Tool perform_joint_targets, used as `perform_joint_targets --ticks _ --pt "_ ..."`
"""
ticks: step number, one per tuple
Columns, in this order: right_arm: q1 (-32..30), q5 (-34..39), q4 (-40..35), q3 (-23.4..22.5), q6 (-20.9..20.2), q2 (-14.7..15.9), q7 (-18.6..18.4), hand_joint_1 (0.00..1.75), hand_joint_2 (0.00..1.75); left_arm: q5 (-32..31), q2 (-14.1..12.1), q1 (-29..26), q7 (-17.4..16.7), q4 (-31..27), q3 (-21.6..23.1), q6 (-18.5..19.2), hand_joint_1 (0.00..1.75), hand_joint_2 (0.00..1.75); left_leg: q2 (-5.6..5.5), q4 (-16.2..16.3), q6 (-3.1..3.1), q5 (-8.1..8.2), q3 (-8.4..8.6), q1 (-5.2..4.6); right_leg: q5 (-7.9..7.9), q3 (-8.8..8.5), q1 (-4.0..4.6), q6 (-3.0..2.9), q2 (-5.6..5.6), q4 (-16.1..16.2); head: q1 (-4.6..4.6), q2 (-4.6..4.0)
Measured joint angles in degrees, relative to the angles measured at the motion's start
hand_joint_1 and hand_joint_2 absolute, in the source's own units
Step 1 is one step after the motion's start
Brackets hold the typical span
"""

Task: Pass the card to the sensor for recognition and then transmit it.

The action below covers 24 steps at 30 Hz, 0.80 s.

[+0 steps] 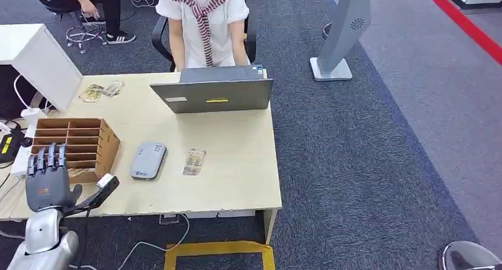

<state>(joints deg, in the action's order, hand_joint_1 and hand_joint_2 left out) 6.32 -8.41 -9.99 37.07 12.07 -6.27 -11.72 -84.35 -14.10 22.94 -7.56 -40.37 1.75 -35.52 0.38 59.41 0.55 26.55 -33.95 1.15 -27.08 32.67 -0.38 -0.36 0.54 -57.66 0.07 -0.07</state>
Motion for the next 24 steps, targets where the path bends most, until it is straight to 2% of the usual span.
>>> perform_joint_targets --ticks 5,9,24 --pt "0.0 0.0 0.0 0.0 0.0 0.0 0.0 0.0 1.75 -0.3 -0.2 1.2 -1.2 1.4 -0.2 4.5 0.0 1.75 0.0 0.0 0.0 0.0 -0.01 0.0 0.0 -0.01 0.0 0.0 0.0 0.0 0.02 0.0" --pt "0.0 0.0 0.0 0.0 0.0 0.0 -0.1 0.0 1.75 -0.9 -0.2 2.4 -2.6 1.9 -0.2 6.6 0.0 1.75 0.0 0.0 0.0 0.0 -0.01 -0.01 0.0 -0.02 0.0 0.0 -0.01 0.0 0.0 0.0" --pt "0.0 0.0 0.0 0.0 0.0 0.0 -0.1 0.0 1.75 -0.7 -0.3 3.3 -3.0 2.0 -0.2 7.0 0.0 1.75 0.0 0.0 0.0 0.0 -0.01 0.0 0.0 -0.01 0.0 0.0 -0.01 0.0 0.02 0.0"
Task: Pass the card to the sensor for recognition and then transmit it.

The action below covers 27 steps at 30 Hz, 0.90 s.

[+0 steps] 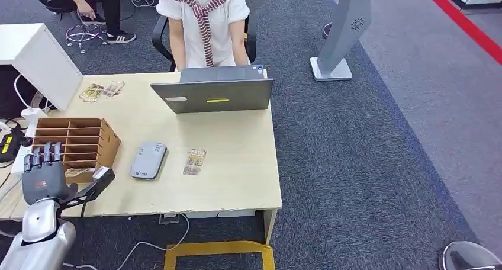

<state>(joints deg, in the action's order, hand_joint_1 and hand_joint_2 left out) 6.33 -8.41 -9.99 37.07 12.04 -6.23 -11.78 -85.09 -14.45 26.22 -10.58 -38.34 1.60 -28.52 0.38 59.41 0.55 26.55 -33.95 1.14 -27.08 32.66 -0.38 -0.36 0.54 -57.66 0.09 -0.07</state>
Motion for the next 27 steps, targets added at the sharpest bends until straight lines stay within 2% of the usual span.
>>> perform_joint_targets --ticks 6,7,27 --pt "0.0 0.0 0.0 0.0 0.0 0.0 0.0 0.0 1.75 1.3 0.0 0.0 0.5 0.0 0.0 -1.5 0.0 1.75 0.0 0.0 0.0 0.0 0.0 0.0 0.0 -0.01 0.0 0.0 0.0 0.0 0.0 0.0" --pt "0.0 0.0 0.0 0.0 0.0 0.0 0.0 0.0 1.75 1.6 0.0 0.0 0.6 0.0 0.0 -2.1 1.75 1.75 0.0 0.0 0.0 0.0 0.0 0.0 0.0 0.0 0.0 0.0 0.0 0.0 0.0 0.0" --pt "0.0 -0.1 0.0 0.0 0.0 0.0 0.0 0.0 1.75 2.4 0.0 0.0 1.6 0.0 -0.3 -2.6 1.75 1.75 0.0 0.0 0.0 0.0 0.0 0.0 0.0 0.0 0.0 0.0 0.0 0.0 0.0 0.0"
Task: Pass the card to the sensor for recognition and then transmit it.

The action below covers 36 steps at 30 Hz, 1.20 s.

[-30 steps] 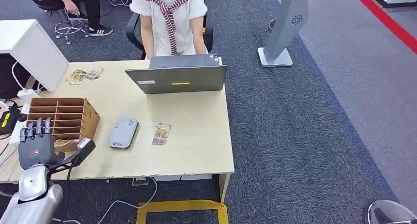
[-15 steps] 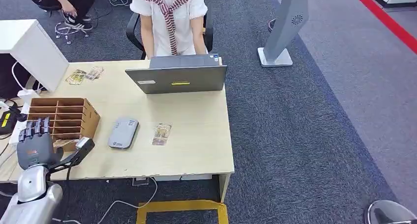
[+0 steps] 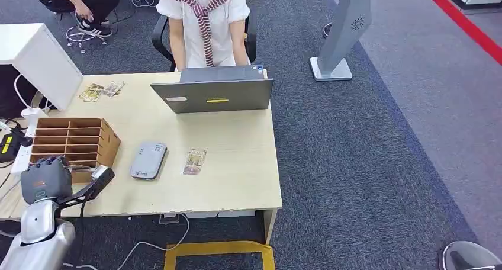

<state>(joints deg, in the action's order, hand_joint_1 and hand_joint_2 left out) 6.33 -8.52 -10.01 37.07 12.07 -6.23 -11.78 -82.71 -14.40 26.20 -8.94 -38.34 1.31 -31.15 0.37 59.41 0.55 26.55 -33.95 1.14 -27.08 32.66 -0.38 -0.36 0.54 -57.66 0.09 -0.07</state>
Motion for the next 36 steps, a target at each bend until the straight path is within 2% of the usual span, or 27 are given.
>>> perform_joint_targets --ticks 12,25,28,31,36 --pt "0.0 0.0 0.0 0.0 -0.2 0.0 0.1 0.0 1.75 2.7 0.0 0.0 3.2 0.5 0.0 0.8 1.75 1.75 0.0 0.0 0.0 0.0 0.0 0.0 0.0 0.0 0.0 0.0 0.0 0.0 0.0 0.0" --pt "0.0 0.0 0.0 0.0 -0.3 0.0 0.1 0.0 1.75 3.1 0.1 0.0 3.7 0.5 0.0 0.7 1.75 1.75 0.0 0.0 0.0 0.0 0.0 0.0 0.0 0.0 0.0 0.0 0.0 0.0 0.0 0.0" --pt "0.0 0.1 0.0 -0.1 -0.2 0.0 0.2 0.0 1.75 4.5 0.2 -0.1 5.2 -0.1 0.0 0.5 1.75 1.75 0.0 0.0 0.0 0.0 0.0 0.0 0.0 0.0 0.0 0.0 0.0 0.0 0.0 0.0" --pt "0.0 0.4 0.0 -0.2 -0.1 0.0 0.4 0.0 1.75 6.6 0.8 -1.4 6.7 -5.9 0.0 1.4 1.75 1.75 0.0 0.0 0.0 0.0 -0.01 0.0 0.0 0.03 0.0 0.0 0.01 0.0 0.0 0.0" --pt "-0.1 1.4 0.0 -0.7 0.2 0.0 0.7 0.0 1.75 7.3 1.3 -2.7 5.8 -19.8 1.6 6.3 1.75 1.75 -0.01 0.0 0.0 0.0 -0.04 -0.01 0.0 0.03 0.0 0.0 -0.02 0.0 0.0 0.0"
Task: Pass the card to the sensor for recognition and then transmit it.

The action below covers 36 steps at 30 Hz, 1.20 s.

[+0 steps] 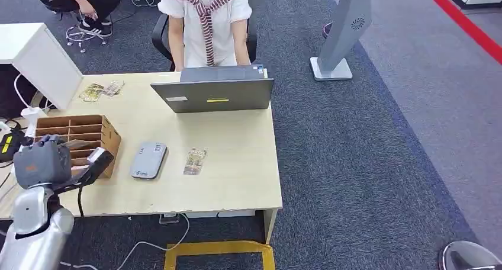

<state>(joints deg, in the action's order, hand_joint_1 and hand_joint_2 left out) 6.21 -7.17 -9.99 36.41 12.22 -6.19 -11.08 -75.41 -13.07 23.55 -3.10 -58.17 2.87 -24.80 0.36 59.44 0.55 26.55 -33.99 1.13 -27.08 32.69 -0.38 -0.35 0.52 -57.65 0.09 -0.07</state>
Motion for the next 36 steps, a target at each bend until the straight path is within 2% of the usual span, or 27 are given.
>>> perform_joint_targets --ticks 3,8,17,25,26,28,31,33,36 --pt "-0.1 0.4 0.0 -0.6 0.1 0.0 0.2 0.0 1.75 0.5 0.1 -0.3 -1.2 -8.4 2.2 2.6 1.75 1.75 0.0 0.0 0.0 0.0 -0.01 0.0 0.0 0.01 0.0 0.0 -0.01 0.0 0.0 0.0" --pt "-0.1 0.8 0.0 -0.8 0.1 0.0 0.2 0.0 1.75 0.8 0.1 -0.4 -1.6 -15.4 4.6 3.6 1.75 1.75 0.01 0.0 0.0 0.0 0.0 0.0 0.0 0.01 0.0 0.0 0.0 0.0 0.0 0.0" --pt "-0.1 0.7 0.0 -0.9 0.3 0.0 0.2 0.0 1.75 1.2 0.3 -0.6 -1.3 -19.0 6.5 3.5 1.75 1.75 0.0 0.0 0.0 0.0 -0.01 0.01 0.0 0.02 0.0 0.0 0.0 0.0 0.0 0.0" --pt "-0.1 0.8 0.0 -0.9 0.3 0.0 0.2 0.0 1.75 1.4 0.7 -0.6 -1.3 -19.9 7.9 3.7 1.75 1.75 0.01 0.0 0.0 0.0 0.0 0.0 0.0 0.02 0.0 0.0 0.0 0.0 0.0 0.0" --pt "-0.1 0.3 0.0 -0.9 0.2 0.0 0.2 0.0 1.75 0.1 0.7 -0.5 -2.4 -19.9 7.9 3.7 1.75 1.75 0.01 0.0 0.0 0.0 0.0 0.0 0.0 0.03 0.0 0.0 0.01 0.0 -0.02 0.0" --pt "-0.1 -0.9 0.0 -0.8 -0.2 0.0 0.3 0.0 1.75 -2.7 0.7 2.0 -4.5 -17.0 8.0 1.4 1.75 1.75 -0.03 0.0 -0.01 -0.03 -0.03 0.01 0.0 0.18 0.0 0.0 -0.03 0.0 -0.02 0.0" --pt "0.1 -1.6 0.0 -0.7 -0.9 0.0 0.0 0.0 1.75 -4.1 0.6 10.5 -3.3 -3.6 8.0 -5.3 1.75 1.75 -0.15 0.0 -0.03 -0.15 -0.09 0.02 0.07 0.04 0.0 -0.02 -0.14 0.0 0.0 0.0" --pt "0.1 -2.0 0.0 -0.7 -1.0 0.0 0.0 0.0 1.75 -5.0 0.8 14.2 -3.3 2.6 8.0 -6.1 1.75 1.75 -0.04 0.0 0.03 -0.2 -0.07 0.02 0.16 0.08 0.0 -0.05 -0.03 0.0 0.0 0.0" --pt "0.1 -2.4 -0.1 -0.5 -1.2 0.0 -0.1 0.0 1.75 -6.2 1.5 17.8 -3.8 9.0 8.0 -5.9 1.75 1.75 -0.01 0.0 0.04 -0.21 -0.08 0.02 0.2 0.12 0.0 -0.02 0.04 0.0 0.02 0.0"
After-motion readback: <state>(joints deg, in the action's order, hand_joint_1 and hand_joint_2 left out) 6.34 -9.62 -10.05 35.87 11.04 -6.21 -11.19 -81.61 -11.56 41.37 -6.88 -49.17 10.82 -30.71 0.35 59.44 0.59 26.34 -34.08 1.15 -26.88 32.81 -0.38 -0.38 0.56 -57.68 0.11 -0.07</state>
